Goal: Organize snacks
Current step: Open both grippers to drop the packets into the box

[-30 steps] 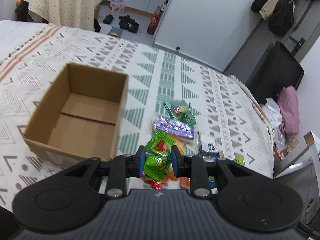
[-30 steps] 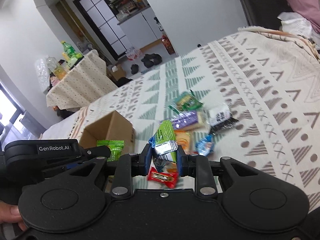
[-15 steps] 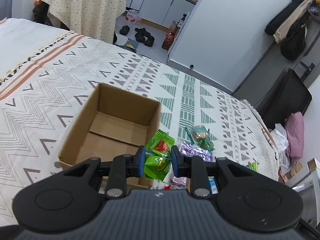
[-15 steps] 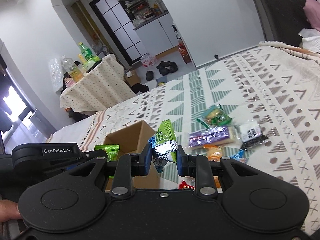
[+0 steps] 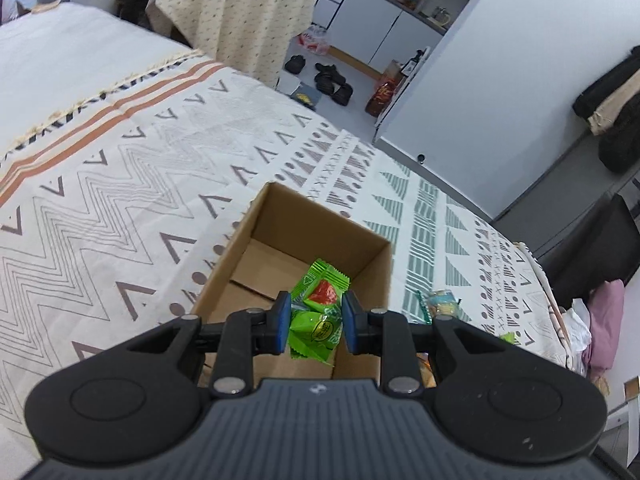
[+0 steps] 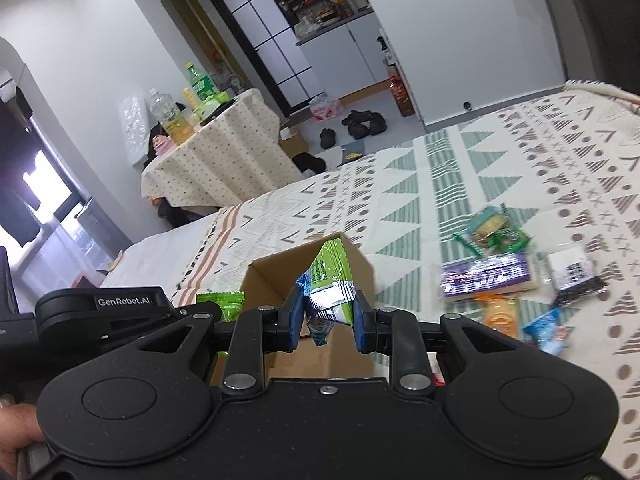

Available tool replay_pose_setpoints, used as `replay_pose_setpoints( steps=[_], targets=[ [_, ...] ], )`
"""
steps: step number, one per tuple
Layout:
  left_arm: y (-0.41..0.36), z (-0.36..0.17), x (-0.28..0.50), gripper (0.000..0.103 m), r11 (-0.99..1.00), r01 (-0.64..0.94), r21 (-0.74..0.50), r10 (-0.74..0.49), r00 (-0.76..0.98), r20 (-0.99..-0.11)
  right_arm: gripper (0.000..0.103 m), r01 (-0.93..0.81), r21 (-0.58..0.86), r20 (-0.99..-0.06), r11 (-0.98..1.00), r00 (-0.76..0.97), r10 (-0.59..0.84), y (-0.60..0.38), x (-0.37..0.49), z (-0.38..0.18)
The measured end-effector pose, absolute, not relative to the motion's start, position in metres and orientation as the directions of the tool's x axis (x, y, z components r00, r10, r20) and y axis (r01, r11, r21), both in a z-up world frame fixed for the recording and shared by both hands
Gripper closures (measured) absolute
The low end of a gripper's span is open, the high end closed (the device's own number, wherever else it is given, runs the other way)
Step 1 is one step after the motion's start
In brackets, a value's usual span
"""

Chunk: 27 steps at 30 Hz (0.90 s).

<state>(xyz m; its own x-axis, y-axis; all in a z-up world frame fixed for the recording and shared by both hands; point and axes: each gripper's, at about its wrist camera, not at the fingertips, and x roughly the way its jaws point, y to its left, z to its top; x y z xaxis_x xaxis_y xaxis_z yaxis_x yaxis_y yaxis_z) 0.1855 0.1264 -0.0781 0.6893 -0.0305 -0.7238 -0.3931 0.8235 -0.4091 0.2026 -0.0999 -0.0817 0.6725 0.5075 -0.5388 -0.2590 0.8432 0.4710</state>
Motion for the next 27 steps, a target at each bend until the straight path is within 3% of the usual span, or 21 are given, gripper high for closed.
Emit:
replay_pose_setpoints(
  steps=[14, 18, 20, 24, 27],
  targets=[
    [0.148, -0.099, 0.193, 0.073, 0.807, -0.470, -0.357, 0.032, 0.638, -0.769, 0.078, -0.307, 0.497, -0.548, 0.812, 0.615, 0.567, -0.046, 0.220, -0.099],
    [0.153, -0.095, 0.186, 0.054, 0.797, -0.485, -0.361, 0.041, 0.639, -0.768, 0.078, -0.312, 0.499, -0.543, 0.808, 0.614, 0.572, -0.043, 0.221, -0.099],
    [0.153, -0.093, 0.183, 0.050, 0.793, -0.491, -0.361, 0.043, 0.635, -0.771, 0.077, -0.324, 0.498, -0.539, 0.804, 0.611, 0.580, -0.042, 0.220, -0.098],
    [0.150, -0.089, 0.179, 0.038, 0.795, -0.497, -0.348, 0.052, 0.628, -0.777, 0.066, -0.306, 0.497, -0.543, 0.812, 0.620, 0.566, -0.047, 0.220, -0.095],
    [0.145, -0.085, 0.174, 0.026, 0.798, -0.497, -0.341, 0.053, 0.622, -0.781, 0.051, -0.291, 0.505, -0.529, 0.812, 0.639, 0.558, -0.062, 0.216, -0.089]
  ],
)
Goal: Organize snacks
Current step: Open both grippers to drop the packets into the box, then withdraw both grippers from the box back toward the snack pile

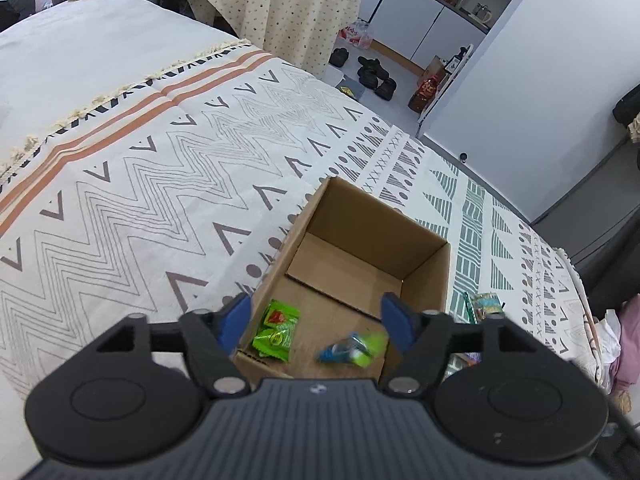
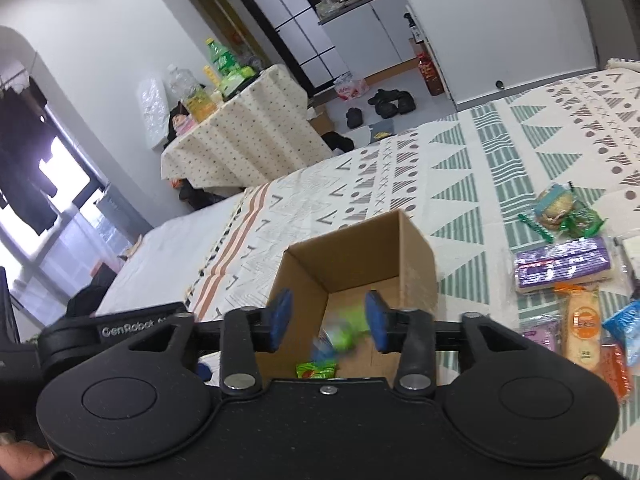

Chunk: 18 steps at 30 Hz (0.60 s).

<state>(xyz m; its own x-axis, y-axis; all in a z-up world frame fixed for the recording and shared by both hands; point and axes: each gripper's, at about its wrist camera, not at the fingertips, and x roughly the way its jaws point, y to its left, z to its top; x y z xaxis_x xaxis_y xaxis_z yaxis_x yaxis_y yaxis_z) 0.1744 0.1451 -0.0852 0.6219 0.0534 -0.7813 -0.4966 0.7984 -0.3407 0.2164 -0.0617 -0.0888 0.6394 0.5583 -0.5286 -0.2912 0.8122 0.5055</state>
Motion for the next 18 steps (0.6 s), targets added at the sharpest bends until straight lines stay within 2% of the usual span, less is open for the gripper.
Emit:
replay_pose_setpoints(
  steps=[4, 5, 7, 12, 16, 18],
  targets=[
    [0.135, -0.082, 0.171, 0.020, 0.802, -0.504, -0.322, 0.055, 0.599, -0.799, 0.032, -0.269, 0.487, -0.517, 0.831, 0.678, 0.523, -0.087, 0.207, -0.079],
    [0.131, -0.082, 0.170, 0.019, 0.803, -0.503, -0.318, 0.056, 0.595, -0.802, 0.029, -0.264, 0.486, -0.517, 0.833, 0.682, 0.517, -0.093, 0.205, -0.077],
    [0.123, -0.079, 0.167, 0.017, 0.812, -0.493, -0.313, 0.053, 0.596, -0.801, 0.018, -0.248, 0.485, -0.518, 0.839, 0.691, 0.504, -0.104, 0.201, -0.075],
    [0.097, -0.070, 0.161, 0.010, 0.836, -0.457, -0.305, 0.046, 0.611, -0.790, 0.007, -0.241, 0.466, -0.523, 0.851, 0.701, 0.485, -0.130, 0.190, -0.068],
    [0.076, -0.064, 0.159, 0.001, 0.849, -0.445, -0.287, 0.059, 0.618, -0.784, 0.000, -0.243, 0.446, -0.514, 0.862, 0.718, 0.469, -0.149, 0.183, -0.060],
    [0.066, -0.061, 0.156, 0.000, 0.856, -0.436, -0.277, 0.067, 0.625, -0.778, 0.000, -0.238, 0.449, -0.508, 0.861, 0.725, 0.465, -0.160, 0.180, -0.059]
  ],
)
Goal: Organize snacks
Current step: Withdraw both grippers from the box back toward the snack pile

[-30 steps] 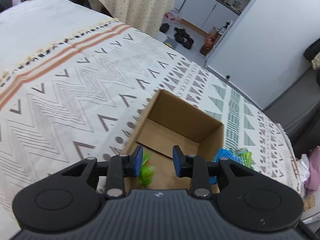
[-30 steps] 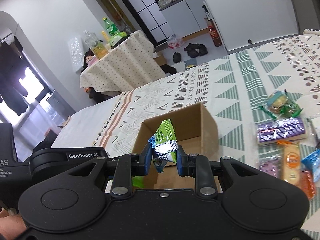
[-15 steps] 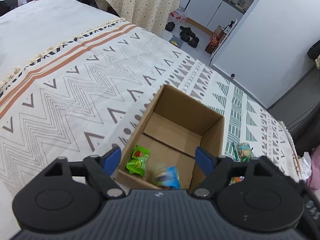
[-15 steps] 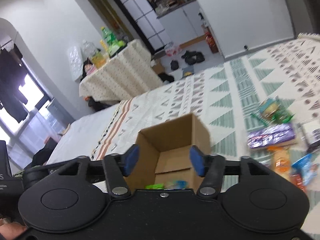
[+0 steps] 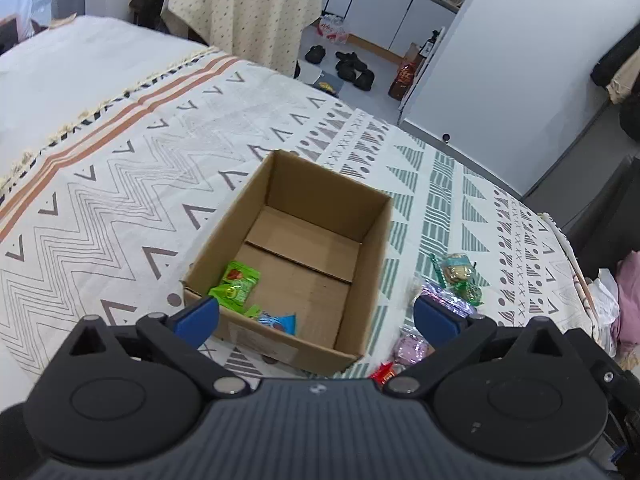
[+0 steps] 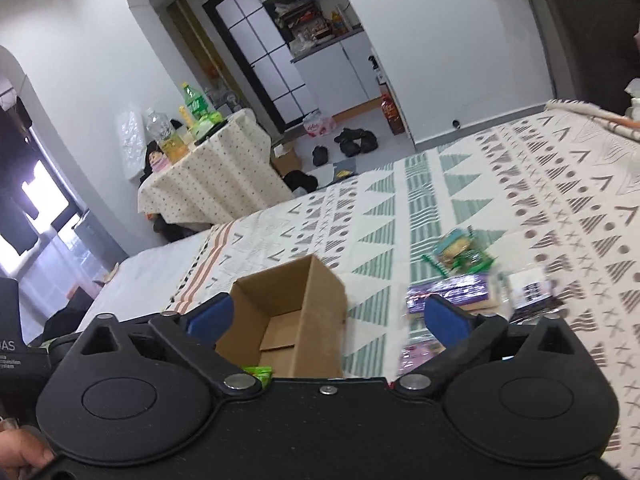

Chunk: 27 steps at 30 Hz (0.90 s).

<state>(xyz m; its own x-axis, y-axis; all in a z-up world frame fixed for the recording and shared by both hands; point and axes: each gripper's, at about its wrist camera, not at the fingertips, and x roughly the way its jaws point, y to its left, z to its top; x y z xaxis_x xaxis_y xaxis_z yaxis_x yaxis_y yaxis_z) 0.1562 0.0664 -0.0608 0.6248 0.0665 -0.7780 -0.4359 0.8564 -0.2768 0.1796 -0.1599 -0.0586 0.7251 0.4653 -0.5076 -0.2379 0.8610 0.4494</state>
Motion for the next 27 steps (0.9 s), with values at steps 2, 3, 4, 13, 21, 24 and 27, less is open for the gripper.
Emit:
replay_pose_setpoints(
  steps=[2, 3, 4, 13, 21, 24, 27],
  targets=[
    [0.057, -0.059, 0.154, 0.000, 0.865, -0.427, -0.265, 0.072, 0.627, -0.776, 0.000, -0.227, 0.445, -0.513, 0.866, 0.729, 0.454, -0.170, 0.177, -0.058],
    [0.052, -0.058, 0.153, 0.000, 0.869, -0.422, -0.260, 0.072, 0.627, -0.776, 0.000, -0.221, 0.443, -0.513, 0.869, 0.732, 0.448, -0.175, 0.176, -0.058],
    [0.048, -0.058, 0.152, 0.000, 0.872, -0.419, -0.254, 0.074, 0.626, -0.776, 0.000, -0.215, 0.442, -0.514, 0.871, 0.735, 0.442, -0.181, 0.175, -0.058],
    [0.012, -0.062, 0.146, 0.000, 0.880, -0.412, -0.238, 0.083, 0.625, -0.776, 0.000, -0.164, 0.386, -0.529, 0.908, 0.767, 0.364, -0.220, 0.164, -0.063],
    [-0.021, -0.067, 0.149, 0.000, 0.873, -0.422, -0.244, 0.073, 0.608, -0.791, 0.000, -0.124, 0.416, -0.558, 0.901, 0.748, 0.360, -0.259, 0.155, -0.072],
    [-0.033, -0.070, 0.151, 0.000, 0.875, -0.424, -0.233, 0.067, 0.583, -0.810, 0.000, -0.133, 0.425, -0.561, 0.895, 0.737, 0.376, -0.272, 0.151, -0.073],
    [-0.044, -0.077, 0.152, 0.000, 0.876, -0.426, -0.227, 0.054, 0.554, -0.831, 0.000, -0.134, 0.452, -0.573, 0.882, 0.714, 0.402, -0.284, 0.151, -0.077]
  ],
)
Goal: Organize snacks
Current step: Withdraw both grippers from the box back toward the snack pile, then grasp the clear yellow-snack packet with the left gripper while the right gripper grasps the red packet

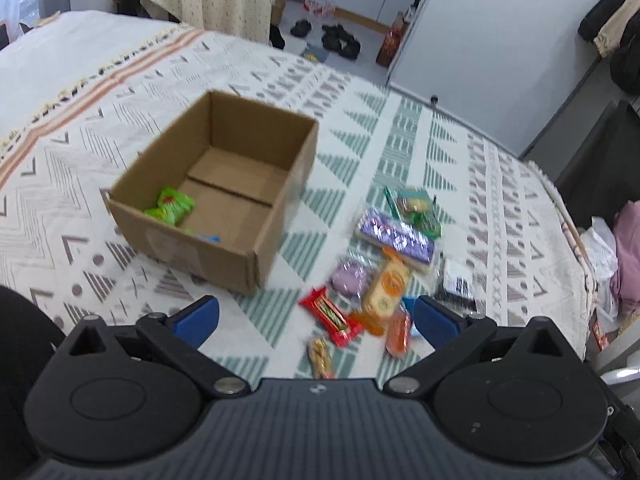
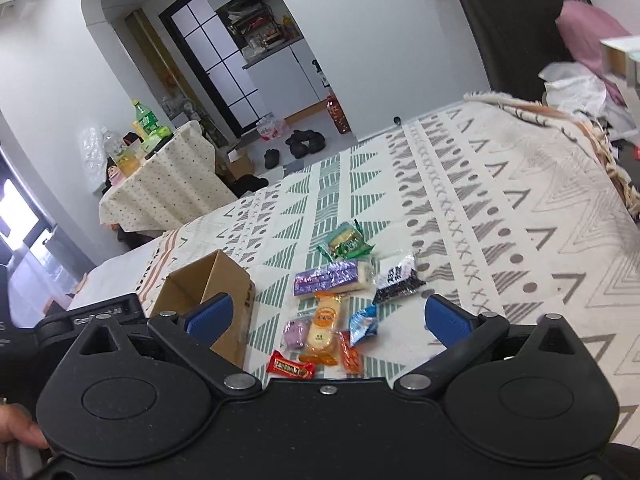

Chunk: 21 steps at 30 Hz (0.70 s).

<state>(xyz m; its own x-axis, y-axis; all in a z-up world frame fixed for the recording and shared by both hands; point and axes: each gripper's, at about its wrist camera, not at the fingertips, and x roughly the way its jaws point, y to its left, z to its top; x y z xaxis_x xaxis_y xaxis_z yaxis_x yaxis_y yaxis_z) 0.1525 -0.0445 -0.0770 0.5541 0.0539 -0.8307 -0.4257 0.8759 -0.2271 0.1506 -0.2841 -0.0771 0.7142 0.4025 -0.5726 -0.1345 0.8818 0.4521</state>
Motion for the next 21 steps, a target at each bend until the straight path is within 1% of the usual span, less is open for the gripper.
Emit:
replay_pose_setpoints(
  steps=[8, 17, 19, 21],
  targets=[
    [-0.063, -0.100, 0.153, 0.000, 0.862, -0.455, -0.224, 0.052, 0.520, -0.853, 0.002, -0.143, 0.488, -0.586, 0.861, 0.677, 0.445, -0.301, 0.153, -0.093],
    [-0.060, -0.138, 0.162, 0.003, 0.823, -0.524, -0.217, 0.056, 0.455, -0.889, 0.016, -0.106, 0.526, -0.629, 0.844, 0.620, 0.469, -0.294, 0.165, -0.123],
    [-0.060, -0.145, 0.164, 0.008, 0.816, -0.536, -0.215, 0.057, 0.444, -0.894, 0.021, -0.094, 0.534, -0.640, 0.840, 0.604, 0.475, -0.292, 0.169, -0.130],
    [-0.059, -0.154, 0.167, 0.019, 0.805, -0.552, -0.216, 0.049, 0.426, -0.904, 0.023, -0.081, 0.548, -0.648, 0.833, 0.588, 0.484, -0.290, 0.174, -0.137]
  ],
)
